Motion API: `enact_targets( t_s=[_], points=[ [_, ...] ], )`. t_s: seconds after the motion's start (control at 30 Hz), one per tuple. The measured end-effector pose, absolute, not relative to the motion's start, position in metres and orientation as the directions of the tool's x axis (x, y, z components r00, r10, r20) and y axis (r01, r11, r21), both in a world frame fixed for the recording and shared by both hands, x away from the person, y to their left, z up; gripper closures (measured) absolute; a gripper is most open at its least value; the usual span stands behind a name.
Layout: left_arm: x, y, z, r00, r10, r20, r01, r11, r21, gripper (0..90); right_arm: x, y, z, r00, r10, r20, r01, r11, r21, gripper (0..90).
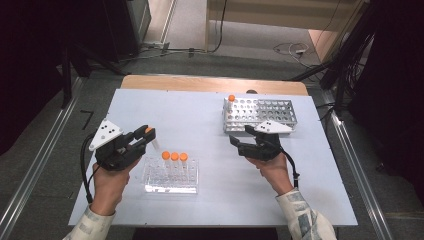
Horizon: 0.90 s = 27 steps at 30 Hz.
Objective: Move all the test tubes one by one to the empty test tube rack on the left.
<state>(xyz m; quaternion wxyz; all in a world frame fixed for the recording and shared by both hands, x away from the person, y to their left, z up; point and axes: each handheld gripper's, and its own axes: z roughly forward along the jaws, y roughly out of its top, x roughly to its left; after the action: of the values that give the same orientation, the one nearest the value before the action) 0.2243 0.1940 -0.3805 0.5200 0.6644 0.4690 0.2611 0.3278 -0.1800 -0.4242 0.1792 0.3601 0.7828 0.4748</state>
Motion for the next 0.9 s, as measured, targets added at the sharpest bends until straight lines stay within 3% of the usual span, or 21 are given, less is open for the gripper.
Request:
enact_targets(
  t_s=[0.9],
  points=[
    [0.207, 0.187, -0.406, 0.446, 0.884, -0.142, 0.397, -0.053, 0.916, 69.7, 0.327, -0.190, -0.429, -0.660, 0.749, 0.064, 0.409, 0.287, 0.866, 28.3]
  ],
)
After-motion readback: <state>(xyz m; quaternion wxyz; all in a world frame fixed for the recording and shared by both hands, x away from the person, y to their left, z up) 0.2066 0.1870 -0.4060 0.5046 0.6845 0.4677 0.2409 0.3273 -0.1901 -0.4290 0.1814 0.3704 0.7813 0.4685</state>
